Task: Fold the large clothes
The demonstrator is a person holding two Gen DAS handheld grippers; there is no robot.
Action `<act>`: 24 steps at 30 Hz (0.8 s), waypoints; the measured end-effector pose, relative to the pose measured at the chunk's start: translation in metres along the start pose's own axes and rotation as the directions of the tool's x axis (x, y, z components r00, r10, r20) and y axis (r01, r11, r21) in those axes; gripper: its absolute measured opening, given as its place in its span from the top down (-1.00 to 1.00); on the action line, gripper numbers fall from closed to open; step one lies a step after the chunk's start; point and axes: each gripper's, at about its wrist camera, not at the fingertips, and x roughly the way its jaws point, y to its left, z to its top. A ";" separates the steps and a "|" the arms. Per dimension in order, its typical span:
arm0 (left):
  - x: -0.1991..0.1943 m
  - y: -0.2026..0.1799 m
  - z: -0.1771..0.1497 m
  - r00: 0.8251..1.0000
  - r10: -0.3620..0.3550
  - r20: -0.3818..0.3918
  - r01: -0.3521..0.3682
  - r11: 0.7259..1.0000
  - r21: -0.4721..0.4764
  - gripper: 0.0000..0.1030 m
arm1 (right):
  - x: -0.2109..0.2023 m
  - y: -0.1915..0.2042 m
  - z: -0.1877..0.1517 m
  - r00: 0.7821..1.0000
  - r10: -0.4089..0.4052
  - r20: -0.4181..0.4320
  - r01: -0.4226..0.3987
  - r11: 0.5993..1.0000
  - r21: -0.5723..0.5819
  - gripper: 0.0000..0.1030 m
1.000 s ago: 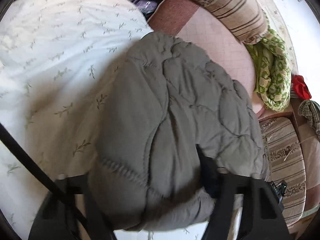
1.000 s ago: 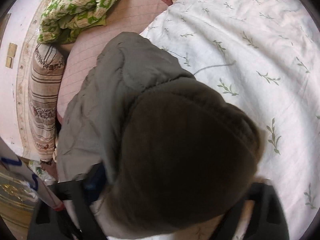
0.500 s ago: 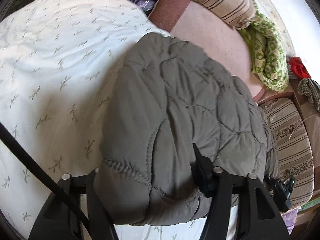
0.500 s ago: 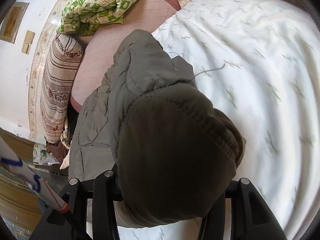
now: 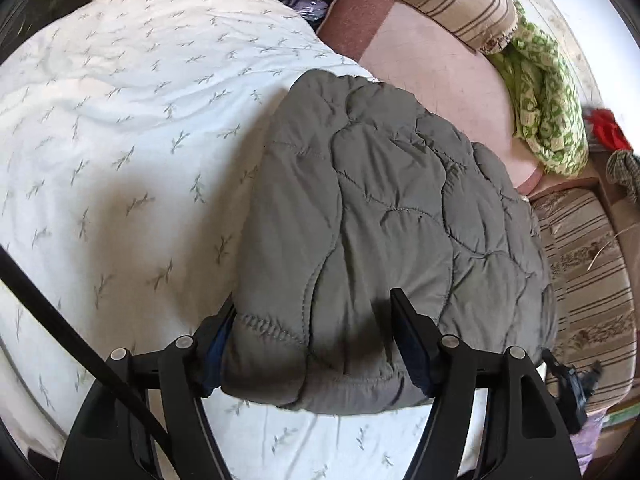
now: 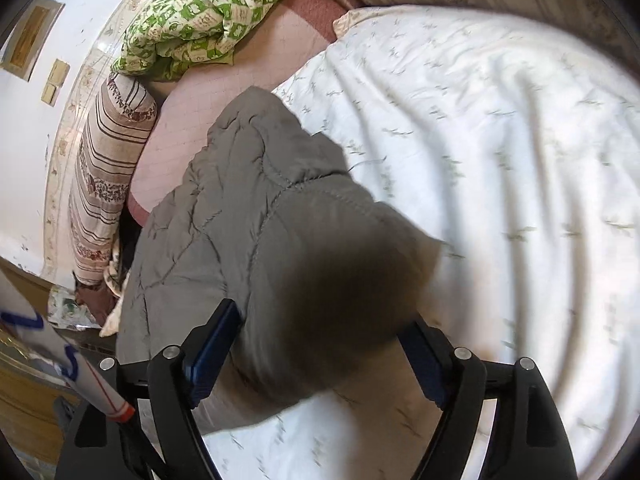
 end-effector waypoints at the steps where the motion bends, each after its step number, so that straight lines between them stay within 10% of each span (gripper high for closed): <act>1: 0.005 -0.003 0.004 1.000 0.026 0.007 -0.026 1.000 0.013 -0.35 | -0.006 0.000 -0.003 1.000 -0.020 0.015 0.020 1.000 -0.023 -0.63; 9: 0.021 -0.023 0.032 0.970 0.223 0.095 -0.232 0.967 0.105 -0.40 | -0.053 0.037 -0.028 0.981 -0.125 0.150 0.160 0.954 -0.255 -0.62; 15: -0.034 -0.026 0.020 0.979 0.107 0.176 -0.124 0.988 0.092 -0.40 | -0.057 0.114 -0.043 0.983 -0.076 0.166 0.147 0.867 -0.475 -0.62; 24: -0.068 -0.007 -0.021 0.953 0.170 0.251 -0.196 0.977 0.081 -0.43 | 0.041 0.229 -0.063 0.997 -0.050 0.063 0.079 0.730 -0.679 -0.34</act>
